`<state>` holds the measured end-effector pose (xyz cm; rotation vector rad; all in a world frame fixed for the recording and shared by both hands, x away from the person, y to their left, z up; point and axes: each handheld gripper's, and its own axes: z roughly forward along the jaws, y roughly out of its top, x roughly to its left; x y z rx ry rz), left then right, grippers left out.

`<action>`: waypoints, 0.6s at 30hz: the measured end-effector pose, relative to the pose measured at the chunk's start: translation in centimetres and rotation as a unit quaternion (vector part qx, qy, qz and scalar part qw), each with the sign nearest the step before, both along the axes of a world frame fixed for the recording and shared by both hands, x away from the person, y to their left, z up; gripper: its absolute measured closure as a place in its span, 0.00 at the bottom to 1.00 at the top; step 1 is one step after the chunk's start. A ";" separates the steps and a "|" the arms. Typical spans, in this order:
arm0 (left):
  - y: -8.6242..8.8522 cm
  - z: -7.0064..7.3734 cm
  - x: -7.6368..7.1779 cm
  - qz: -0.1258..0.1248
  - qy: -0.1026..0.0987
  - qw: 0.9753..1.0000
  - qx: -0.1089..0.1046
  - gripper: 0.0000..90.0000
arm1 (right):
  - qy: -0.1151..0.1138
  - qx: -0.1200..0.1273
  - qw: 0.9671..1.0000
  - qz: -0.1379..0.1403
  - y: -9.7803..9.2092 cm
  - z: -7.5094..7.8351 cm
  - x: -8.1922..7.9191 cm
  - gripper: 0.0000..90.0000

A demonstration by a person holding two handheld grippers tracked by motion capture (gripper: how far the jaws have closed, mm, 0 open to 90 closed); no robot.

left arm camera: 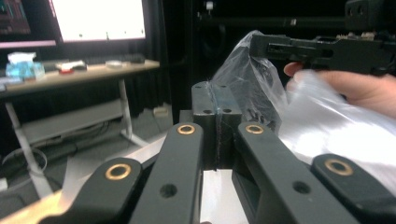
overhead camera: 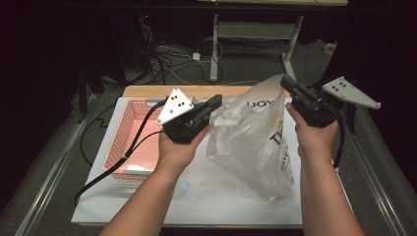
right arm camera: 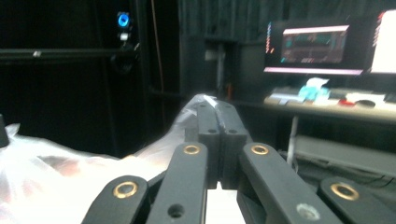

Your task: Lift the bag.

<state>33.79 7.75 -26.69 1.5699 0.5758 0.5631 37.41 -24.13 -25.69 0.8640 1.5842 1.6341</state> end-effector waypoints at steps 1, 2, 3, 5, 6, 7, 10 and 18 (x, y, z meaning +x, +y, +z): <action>-0.2 0.3 -0.1 0.001 -0.007 1.000 0.000 0.99 | -0.006 -0.001 1.000 -0.005 -0.2 0.6 -0.1 1.00; -0.3 0.3 0.0 -0.001 -0.008 1.000 -0.006 0.99 | -0.013 -0.001 1.000 -0.008 -0.4 1.2 -0.1 1.00; -0.4 0.2 0.1 0.000 -0.007 1.000 -0.005 0.99 | -0.017 0.001 1.000 -0.009 -0.6 1.6 -0.2 1.00; -0.4 -0.5 0.3 0.009 -0.007 1.000 0.005 0.99 | -0.016 -0.002 1.000 -0.019 -1.1 1.7 -0.1 1.00; -0.3 -1.0 0.2 0.001 0.007 1.000 0.006 0.98 | -0.010 -0.003 1.000 -0.024 -1.4 1.5 0.0 1.00; 0.1 -1.4 0.2 -0.007 0.014 1.000 0.005 0.90 | -0.006 -0.003 1.000 -0.029 -1.7 1.1 0.1 1.00; 1.5 -2.8 -0.4 -0.006 0.038 0.999 0.018 0.71 | 0.009 -0.003 0.999 -0.042 -2.9 -0.4 0.5 1.00; 4.1 -7.7 -1.4 0.019 0.117 0.990 0.071 0.47 | 0.036 -0.016 0.998 -0.040 -4.2 -3.0 -0.5 0.86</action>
